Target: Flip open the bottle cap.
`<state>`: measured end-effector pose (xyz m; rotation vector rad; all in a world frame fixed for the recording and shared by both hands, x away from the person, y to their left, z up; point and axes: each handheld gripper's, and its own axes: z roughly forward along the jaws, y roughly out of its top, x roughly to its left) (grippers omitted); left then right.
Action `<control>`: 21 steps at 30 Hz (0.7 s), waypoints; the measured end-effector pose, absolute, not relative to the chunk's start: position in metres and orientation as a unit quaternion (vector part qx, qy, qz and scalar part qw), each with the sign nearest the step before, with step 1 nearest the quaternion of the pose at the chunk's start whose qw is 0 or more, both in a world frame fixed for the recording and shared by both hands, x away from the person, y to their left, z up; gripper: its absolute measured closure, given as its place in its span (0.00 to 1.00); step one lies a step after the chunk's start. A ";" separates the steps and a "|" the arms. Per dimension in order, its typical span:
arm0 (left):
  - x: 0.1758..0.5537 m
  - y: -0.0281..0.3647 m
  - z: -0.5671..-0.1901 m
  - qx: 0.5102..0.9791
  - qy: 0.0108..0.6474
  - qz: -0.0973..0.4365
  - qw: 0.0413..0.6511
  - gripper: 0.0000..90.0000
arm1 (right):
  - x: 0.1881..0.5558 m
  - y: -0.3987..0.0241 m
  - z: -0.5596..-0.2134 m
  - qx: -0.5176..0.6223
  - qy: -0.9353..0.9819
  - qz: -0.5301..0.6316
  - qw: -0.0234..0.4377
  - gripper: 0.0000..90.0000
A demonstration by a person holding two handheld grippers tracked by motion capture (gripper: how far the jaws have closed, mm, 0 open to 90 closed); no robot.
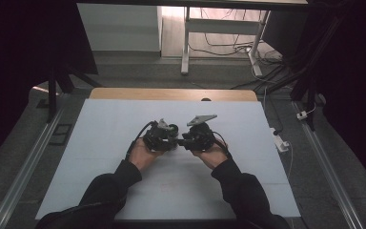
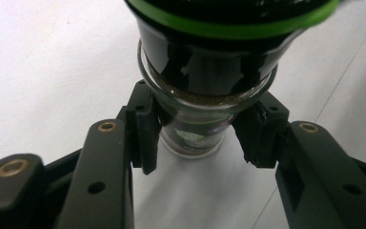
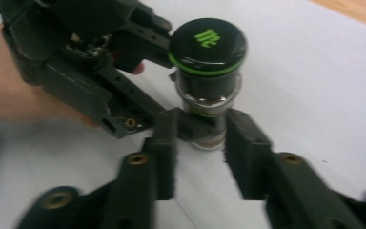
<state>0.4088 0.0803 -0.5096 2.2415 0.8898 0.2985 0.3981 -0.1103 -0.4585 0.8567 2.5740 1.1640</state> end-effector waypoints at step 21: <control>0.409 0.080 -0.509 0.865 0.344 0.115 0.346 0.60 | 0.402 -0.093 -0.464 0.268 0.870 0.406 0.086 1.00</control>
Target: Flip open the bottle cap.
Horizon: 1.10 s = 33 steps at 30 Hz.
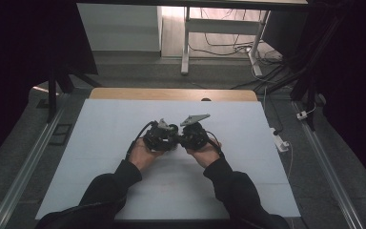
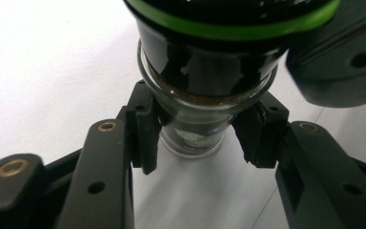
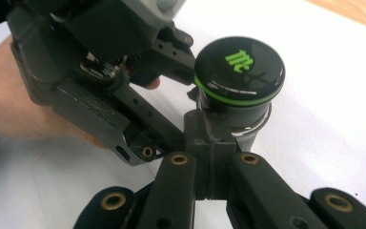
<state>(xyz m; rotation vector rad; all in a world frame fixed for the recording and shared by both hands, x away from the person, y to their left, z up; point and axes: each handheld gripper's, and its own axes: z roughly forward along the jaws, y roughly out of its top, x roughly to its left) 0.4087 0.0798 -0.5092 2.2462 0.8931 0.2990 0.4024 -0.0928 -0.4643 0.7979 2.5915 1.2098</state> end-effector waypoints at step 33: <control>0.408 0.079 -0.509 0.864 0.347 0.117 0.345 0.60 | 0.402 -0.095 -0.450 0.278 0.854 0.430 0.095 1.00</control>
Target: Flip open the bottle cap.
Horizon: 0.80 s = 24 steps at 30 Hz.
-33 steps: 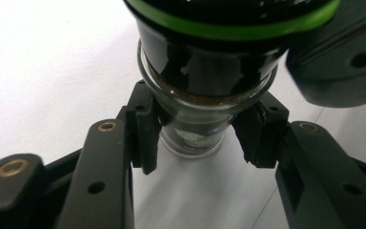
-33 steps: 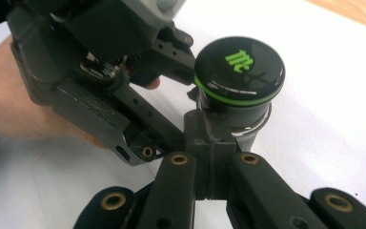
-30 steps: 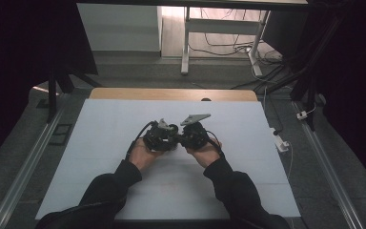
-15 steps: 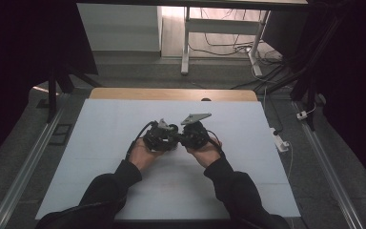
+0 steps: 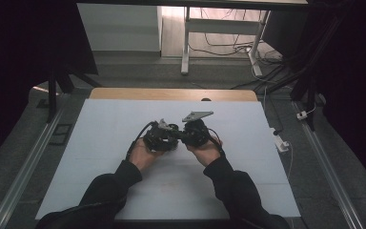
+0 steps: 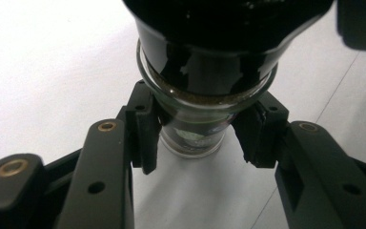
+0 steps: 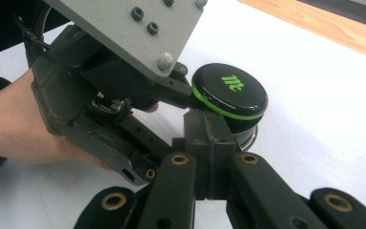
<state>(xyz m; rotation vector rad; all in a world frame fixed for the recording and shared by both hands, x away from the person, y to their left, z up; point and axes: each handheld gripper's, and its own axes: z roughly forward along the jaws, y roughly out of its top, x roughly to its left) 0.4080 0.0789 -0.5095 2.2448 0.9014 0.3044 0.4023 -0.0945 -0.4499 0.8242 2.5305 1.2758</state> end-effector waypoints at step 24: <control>0.408 0.078 -0.510 0.863 0.347 0.119 0.346 0.60 | 0.425 -0.096 -0.440 0.301 0.839 0.440 0.112 1.00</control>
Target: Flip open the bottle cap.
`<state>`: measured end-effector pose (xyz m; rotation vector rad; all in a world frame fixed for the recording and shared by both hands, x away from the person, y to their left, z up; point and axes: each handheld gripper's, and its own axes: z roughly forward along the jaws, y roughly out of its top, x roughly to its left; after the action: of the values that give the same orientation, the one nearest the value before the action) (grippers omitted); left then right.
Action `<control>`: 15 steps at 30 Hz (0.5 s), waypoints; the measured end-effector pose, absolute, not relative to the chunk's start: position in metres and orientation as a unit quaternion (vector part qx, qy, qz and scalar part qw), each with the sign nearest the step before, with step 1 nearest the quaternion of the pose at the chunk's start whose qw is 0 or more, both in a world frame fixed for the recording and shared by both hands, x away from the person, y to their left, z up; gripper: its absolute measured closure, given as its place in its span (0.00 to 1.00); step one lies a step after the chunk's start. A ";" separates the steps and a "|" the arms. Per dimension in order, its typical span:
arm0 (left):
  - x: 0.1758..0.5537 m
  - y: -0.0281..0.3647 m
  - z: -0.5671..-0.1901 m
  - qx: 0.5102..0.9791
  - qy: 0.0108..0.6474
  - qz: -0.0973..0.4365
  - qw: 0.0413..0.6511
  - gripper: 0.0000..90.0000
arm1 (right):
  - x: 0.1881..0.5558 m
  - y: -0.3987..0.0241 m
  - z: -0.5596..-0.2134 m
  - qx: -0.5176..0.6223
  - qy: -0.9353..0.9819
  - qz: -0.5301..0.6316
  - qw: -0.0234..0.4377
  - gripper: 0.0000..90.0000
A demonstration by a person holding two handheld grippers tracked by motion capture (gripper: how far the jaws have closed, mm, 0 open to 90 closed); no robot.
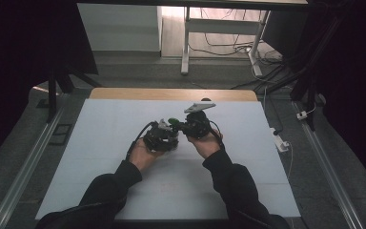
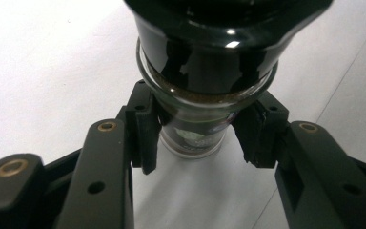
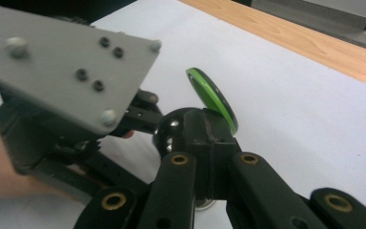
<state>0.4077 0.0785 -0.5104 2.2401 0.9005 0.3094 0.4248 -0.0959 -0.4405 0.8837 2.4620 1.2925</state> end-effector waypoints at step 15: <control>0.409 0.080 -0.510 0.864 0.344 0.116 0.348 0.59 | 0.425 -0.100 -0.441 0.304 0.838 0.440 0.108 0.97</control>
<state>0.4089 0.0798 -0.5103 2.2410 0.8922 0.2999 0.4248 -0.0996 -0.4412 0.8958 2.4644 1.2952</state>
